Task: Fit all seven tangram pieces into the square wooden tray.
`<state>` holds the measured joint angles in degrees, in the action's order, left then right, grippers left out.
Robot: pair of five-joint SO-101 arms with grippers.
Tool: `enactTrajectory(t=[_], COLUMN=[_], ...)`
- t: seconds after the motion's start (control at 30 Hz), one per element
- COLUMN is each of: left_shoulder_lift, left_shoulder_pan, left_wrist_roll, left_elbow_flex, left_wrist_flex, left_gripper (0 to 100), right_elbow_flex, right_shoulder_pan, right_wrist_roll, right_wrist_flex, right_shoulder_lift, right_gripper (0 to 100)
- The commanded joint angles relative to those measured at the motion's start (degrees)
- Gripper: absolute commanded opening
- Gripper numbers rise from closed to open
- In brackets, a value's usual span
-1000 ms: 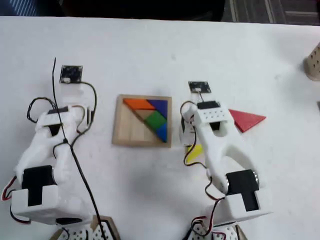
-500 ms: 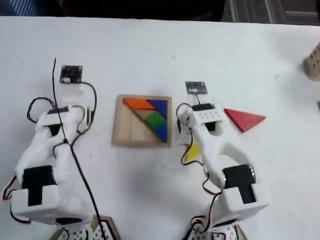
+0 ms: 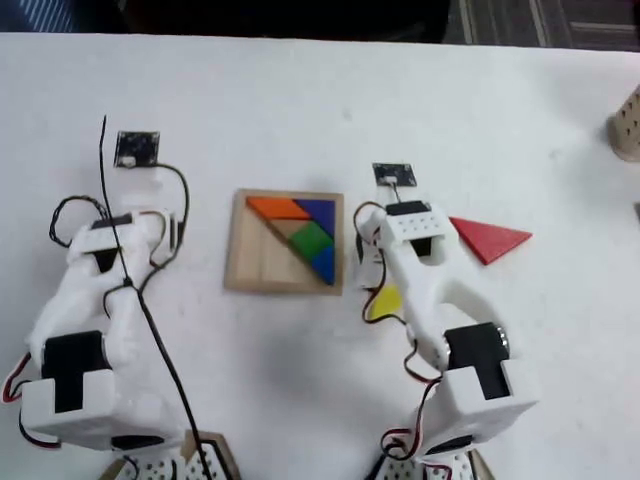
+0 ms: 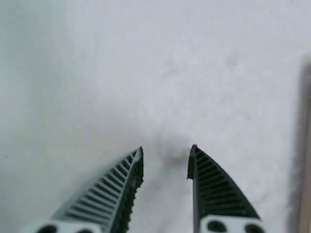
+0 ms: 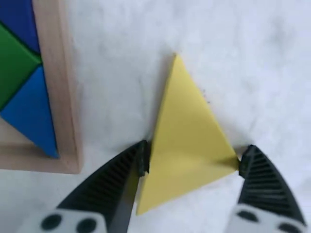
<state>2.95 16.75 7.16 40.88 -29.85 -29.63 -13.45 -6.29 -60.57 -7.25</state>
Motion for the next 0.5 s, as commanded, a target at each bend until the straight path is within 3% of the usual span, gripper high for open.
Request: enactTrajectory(t=[0.0, 0.47], left_shoulder_lift=[-0.22, -0.22], left_shoulder_pan=[0.66, 0.66], left_wrist_roll=[-0.97, -0.97], left_elbow_flex=[-3.34, -3.34], left_wrist_flex=[-0.44, -0.44], left_gripper=[17, 17], right_elbow_flex=[2.20, 4.40], right_shoulder_pan=[0.75, 3.47], right_wrist_roll=[-2.02, -0.70], right_wrist_flex=[-0.40, -3.21], right_shoulder_lift=[0.22, 1.19], right_gripper=[17.9, 12.5])
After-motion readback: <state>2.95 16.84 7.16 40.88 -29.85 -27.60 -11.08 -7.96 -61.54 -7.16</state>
